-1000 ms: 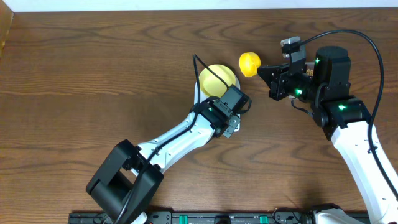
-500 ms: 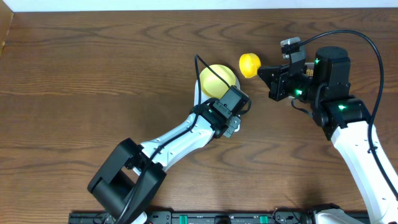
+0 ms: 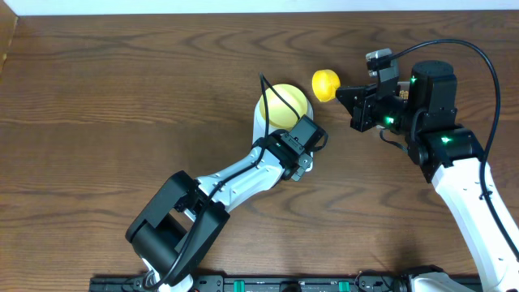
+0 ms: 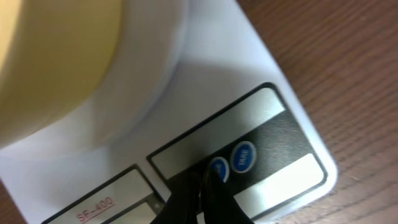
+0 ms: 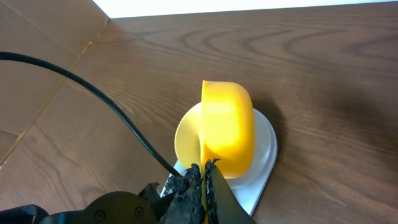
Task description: Scoop item into bowl and weigh 50g on scale
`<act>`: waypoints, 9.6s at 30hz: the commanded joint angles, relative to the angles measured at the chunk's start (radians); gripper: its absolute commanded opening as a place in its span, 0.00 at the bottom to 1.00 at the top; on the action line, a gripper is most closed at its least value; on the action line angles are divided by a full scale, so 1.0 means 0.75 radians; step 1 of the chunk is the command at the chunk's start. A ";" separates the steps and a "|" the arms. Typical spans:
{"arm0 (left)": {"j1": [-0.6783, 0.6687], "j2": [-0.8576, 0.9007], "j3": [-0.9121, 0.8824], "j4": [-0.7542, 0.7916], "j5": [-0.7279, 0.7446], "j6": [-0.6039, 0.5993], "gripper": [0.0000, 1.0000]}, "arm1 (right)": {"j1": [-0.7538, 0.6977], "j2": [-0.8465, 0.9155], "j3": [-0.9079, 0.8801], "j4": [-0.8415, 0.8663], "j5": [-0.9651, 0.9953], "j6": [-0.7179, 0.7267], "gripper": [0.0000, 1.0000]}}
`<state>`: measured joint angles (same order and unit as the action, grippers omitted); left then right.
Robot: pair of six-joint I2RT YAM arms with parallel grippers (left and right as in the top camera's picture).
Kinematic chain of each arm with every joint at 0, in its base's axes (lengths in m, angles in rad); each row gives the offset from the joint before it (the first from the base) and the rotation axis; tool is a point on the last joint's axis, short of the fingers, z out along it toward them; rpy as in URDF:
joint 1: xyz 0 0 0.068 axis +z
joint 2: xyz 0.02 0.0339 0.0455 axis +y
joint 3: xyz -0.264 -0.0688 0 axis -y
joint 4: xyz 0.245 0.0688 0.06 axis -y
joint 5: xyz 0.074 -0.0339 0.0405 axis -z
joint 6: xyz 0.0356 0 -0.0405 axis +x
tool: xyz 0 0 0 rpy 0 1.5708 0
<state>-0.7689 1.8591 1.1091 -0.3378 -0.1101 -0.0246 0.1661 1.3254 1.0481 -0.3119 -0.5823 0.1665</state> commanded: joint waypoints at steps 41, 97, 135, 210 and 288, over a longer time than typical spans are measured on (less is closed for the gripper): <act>-0.001 0.065 -0.034 0.028 -0.024 0.038 0.08 | -0.003 0.004 0.024 -0.019 0.006 -0.055 0.01; -0.002 -0.308 -0.001 -0.026 -0.114 -0.009 0.08 | -0.051 0.003 0.024 -0.028 0.005 -0.054 0.01; 0.002 -0.458 -0.001 -0.072 -0.109 -0.204 0.08 | -0.065 0.003 0.024 -0.069 0.011 -0.055 0.01; 0.999 -1.137 0.030 -0.791 0.605 0.516 0.98 | -0.212 0.011 0.070 -0.150 0.154 -0.244 0.01; 1.034 -0.865 0.025 -0.532 1.005 0.859 0.98 | -0.212 0.010 0.070 -0.210 0.068 -0.274 0.01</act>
<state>0.0002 1.2102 1.1233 -0.7357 0.6266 0.6277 0.0032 1.3289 1.0798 -0.4679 -0.5190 -0.0273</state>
